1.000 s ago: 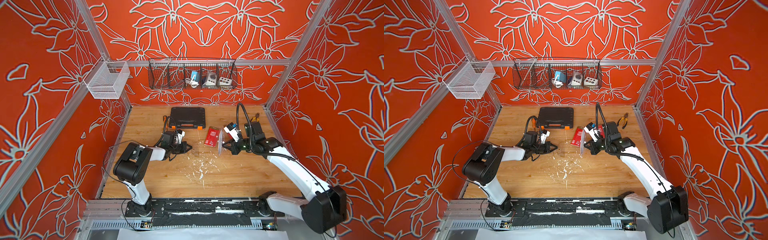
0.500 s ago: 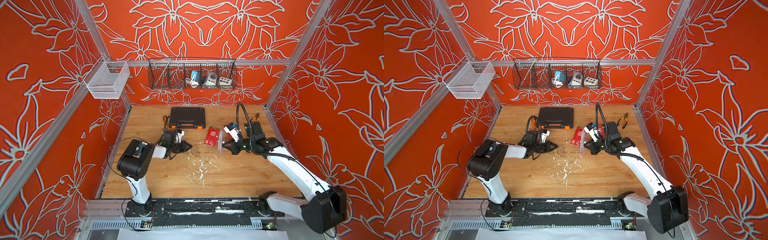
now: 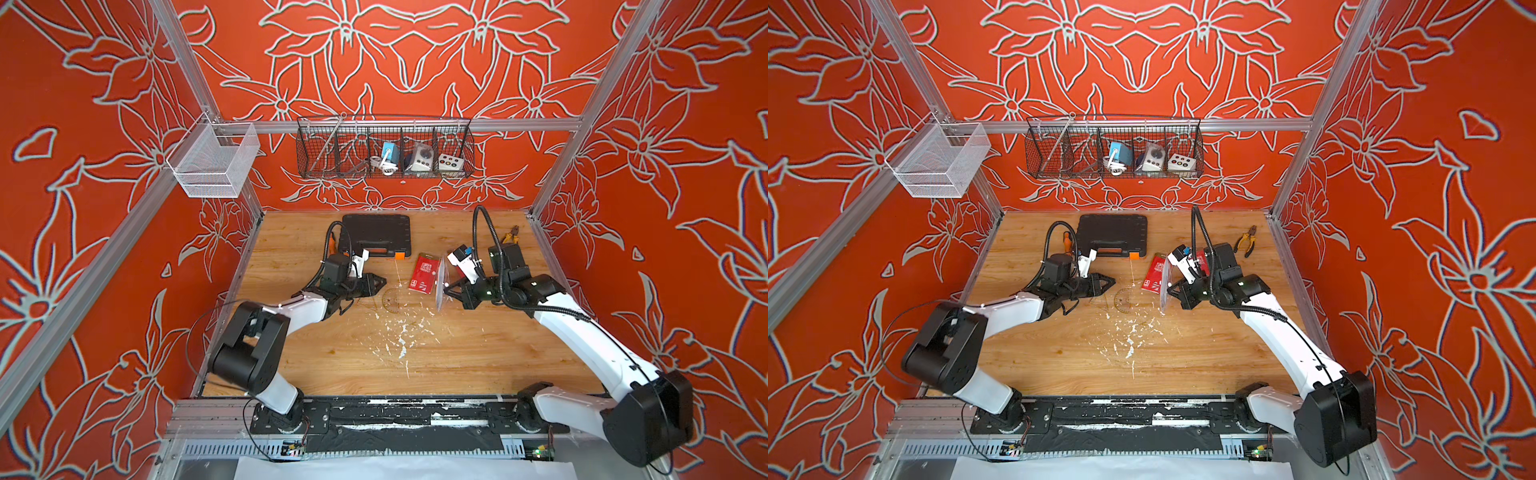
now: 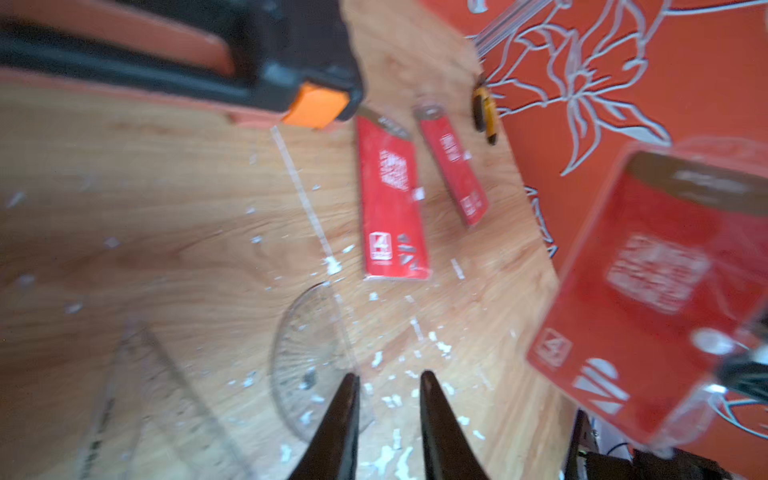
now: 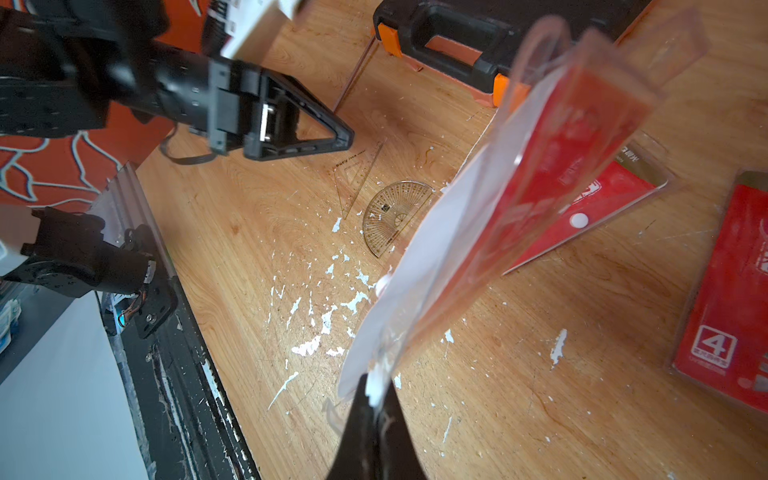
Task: Open the ruler set and take out the ruler
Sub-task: Place the ruler at the center of the board, then take out the ruler from the ruler set bag.
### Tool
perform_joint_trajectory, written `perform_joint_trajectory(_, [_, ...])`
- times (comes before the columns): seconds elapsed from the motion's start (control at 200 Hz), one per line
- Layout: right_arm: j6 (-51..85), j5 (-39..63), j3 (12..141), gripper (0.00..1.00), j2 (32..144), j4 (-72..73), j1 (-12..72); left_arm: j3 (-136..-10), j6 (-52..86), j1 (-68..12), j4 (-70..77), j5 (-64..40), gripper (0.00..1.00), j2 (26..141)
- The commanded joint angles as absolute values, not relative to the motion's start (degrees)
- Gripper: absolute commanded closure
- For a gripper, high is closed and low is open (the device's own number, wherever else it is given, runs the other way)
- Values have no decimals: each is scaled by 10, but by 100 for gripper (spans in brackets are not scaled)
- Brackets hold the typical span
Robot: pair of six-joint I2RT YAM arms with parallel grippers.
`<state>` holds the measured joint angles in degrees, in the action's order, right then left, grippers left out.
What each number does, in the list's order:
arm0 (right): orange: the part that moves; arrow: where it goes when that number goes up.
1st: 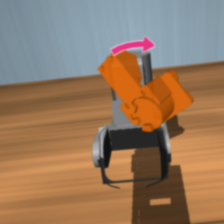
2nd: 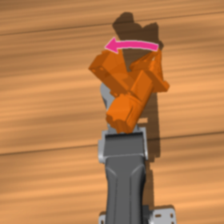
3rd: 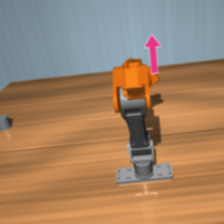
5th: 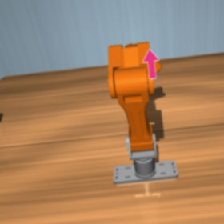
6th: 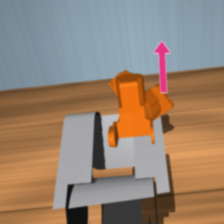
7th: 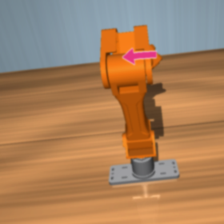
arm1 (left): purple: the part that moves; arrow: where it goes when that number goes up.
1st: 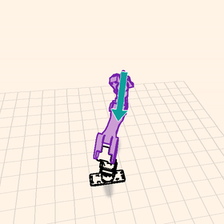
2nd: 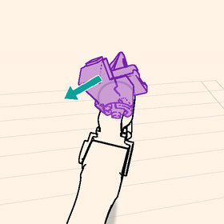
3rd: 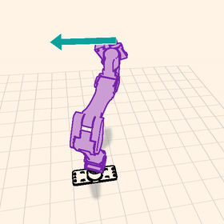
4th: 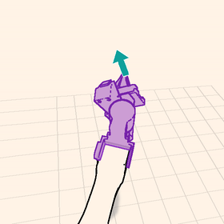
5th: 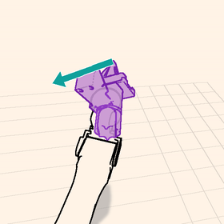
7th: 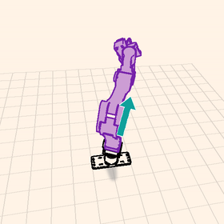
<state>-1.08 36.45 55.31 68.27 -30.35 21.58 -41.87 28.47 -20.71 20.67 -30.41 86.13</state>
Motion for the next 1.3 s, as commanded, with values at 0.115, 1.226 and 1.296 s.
perform_joint_trajectory(0.115, [1, 378, 540, 100, 686, -276, 211, -434, 313, -330, 214, -208, 82, 770])
perform_joint_trajectory(1.226, [7, 395, 540, 100, 662, -273, 211, -555, 268, -476, 167, -102, 93, 899])
perform_joint_trajectory(1.296, [7, 396, 539, 100, 660, -274, 211, -556, 266, -476, 166, -99, 93, 904])
